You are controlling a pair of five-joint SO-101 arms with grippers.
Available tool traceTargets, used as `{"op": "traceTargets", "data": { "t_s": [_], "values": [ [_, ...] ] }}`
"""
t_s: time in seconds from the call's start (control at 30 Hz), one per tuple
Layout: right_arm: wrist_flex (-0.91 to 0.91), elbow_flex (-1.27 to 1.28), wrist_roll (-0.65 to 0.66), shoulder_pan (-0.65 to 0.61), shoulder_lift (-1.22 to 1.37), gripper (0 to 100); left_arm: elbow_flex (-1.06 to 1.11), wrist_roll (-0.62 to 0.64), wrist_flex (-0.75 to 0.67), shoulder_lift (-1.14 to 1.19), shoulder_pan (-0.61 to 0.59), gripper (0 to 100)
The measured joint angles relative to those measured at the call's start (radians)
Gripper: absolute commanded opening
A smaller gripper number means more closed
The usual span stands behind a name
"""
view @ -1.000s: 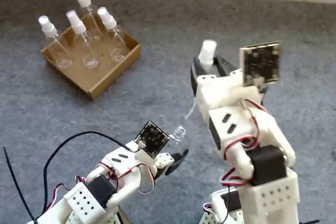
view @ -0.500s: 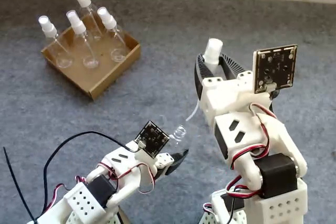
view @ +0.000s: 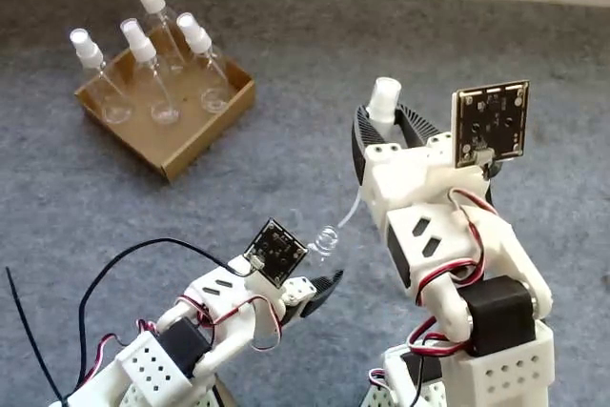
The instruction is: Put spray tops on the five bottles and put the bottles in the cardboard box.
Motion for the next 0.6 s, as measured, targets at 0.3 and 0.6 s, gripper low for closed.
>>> {"op": "traceTargets", "data": {
  "t_s": [0.3,0.6],
  "values": [
    [0.0,0.0,0.0,0.0,0.0,1.9,0.0,0.0,-0.006,0.0,0.0,6],
    [-0.118,0.13,0.0,0.0,-0.003,1.9,0.0,0.0,-0.031,0.0,0.0,6]
  ]
}}
